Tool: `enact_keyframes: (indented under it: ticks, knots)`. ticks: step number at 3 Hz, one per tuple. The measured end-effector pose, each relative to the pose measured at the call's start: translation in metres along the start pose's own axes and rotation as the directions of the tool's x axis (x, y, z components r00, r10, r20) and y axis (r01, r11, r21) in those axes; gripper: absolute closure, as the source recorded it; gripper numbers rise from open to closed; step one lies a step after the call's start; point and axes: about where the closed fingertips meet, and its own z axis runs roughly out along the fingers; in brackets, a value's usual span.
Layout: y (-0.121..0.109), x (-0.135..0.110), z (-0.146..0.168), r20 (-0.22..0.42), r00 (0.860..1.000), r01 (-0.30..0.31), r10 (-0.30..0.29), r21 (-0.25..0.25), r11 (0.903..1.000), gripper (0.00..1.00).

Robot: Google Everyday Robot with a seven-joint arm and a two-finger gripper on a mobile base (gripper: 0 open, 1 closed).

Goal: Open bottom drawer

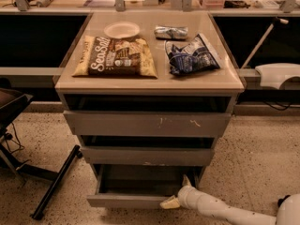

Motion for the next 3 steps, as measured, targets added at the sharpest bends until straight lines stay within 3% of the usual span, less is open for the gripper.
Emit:
enact_keyframes:
  ticks: [1,2,3]
  knots:
    - [0.002,-0.002,0.002,0.006,1.0,-0.006,0.006,-0.007,1.0,0.0]
    - [0.016,0.02,0.024,0.025,0.998,-0.052,0.053,-0.064,0.9966,0.0]
    - [0.017,0.021,0.025,0.023,0.998,-0.054,0.055,-0.07,0.9961,0.0]
